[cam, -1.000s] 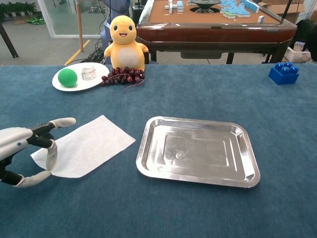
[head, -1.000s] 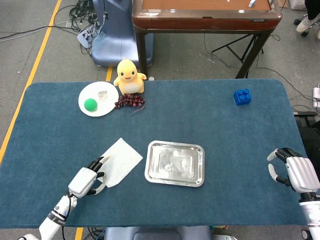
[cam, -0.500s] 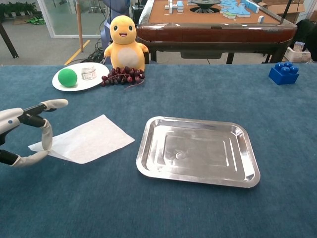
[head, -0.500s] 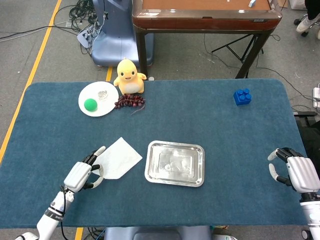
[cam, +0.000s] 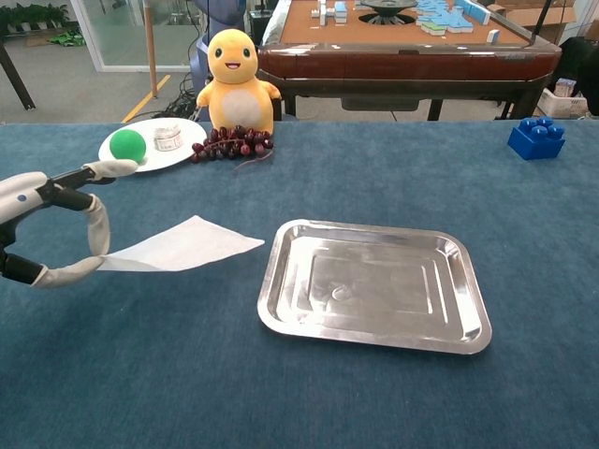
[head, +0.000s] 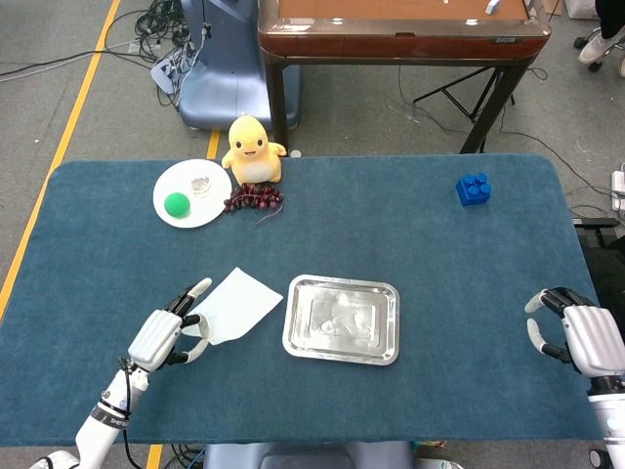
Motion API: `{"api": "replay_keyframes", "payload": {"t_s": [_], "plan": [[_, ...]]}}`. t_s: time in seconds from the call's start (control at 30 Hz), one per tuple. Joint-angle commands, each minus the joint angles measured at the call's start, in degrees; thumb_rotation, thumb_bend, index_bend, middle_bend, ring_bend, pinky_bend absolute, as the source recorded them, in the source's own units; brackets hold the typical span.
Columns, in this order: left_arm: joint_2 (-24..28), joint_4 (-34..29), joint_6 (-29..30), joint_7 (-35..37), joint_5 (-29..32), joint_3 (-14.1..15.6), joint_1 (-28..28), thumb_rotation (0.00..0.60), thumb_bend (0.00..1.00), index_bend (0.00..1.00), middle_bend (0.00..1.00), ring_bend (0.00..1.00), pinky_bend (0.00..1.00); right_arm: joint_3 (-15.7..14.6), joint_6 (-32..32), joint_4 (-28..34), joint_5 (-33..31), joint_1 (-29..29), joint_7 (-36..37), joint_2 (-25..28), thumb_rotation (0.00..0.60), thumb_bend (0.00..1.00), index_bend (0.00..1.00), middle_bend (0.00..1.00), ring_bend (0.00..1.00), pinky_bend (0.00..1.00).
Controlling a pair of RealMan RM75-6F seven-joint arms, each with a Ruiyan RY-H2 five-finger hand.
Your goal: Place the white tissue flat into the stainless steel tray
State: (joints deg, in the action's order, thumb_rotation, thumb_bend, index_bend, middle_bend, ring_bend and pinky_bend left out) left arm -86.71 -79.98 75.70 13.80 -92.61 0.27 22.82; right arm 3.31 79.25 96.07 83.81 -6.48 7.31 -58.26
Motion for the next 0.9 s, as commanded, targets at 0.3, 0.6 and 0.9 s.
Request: {"api": "replay_keyframes", "payload": {"t_s": [0.3,0.6,0.9], "plan": [[0.3,-4.1,1.9,-0.8,-3.3,0.7,0.3,0.600,0.49,0.66,0.05,0.00,0.21,0.1,0.3,0.0,0.0,0.1,0.3,0.2,0.600,0.46,0.48,0.42,0.27,0.37],[-1.8,-1.1,7.5,-1.1,-10.1,2.5,0.0,0.600,0.49,0.66,0.07,0.00,0.21,0.2,0.5,0.0,0.1,0.2,0.6,0.4,0.600,0.46,0.48,0.42,0.27,0.37],[-3.8,1.4,11.9,-0.5,-14.7,3.9,-0.3,0.600,0.49,0.66,0.09,0.00,0.21,0.4,0.7,0.0,0.0,0.3,0.9,0.5,0.600,0.46,0.48,0.42,0.27,0.37]]}}
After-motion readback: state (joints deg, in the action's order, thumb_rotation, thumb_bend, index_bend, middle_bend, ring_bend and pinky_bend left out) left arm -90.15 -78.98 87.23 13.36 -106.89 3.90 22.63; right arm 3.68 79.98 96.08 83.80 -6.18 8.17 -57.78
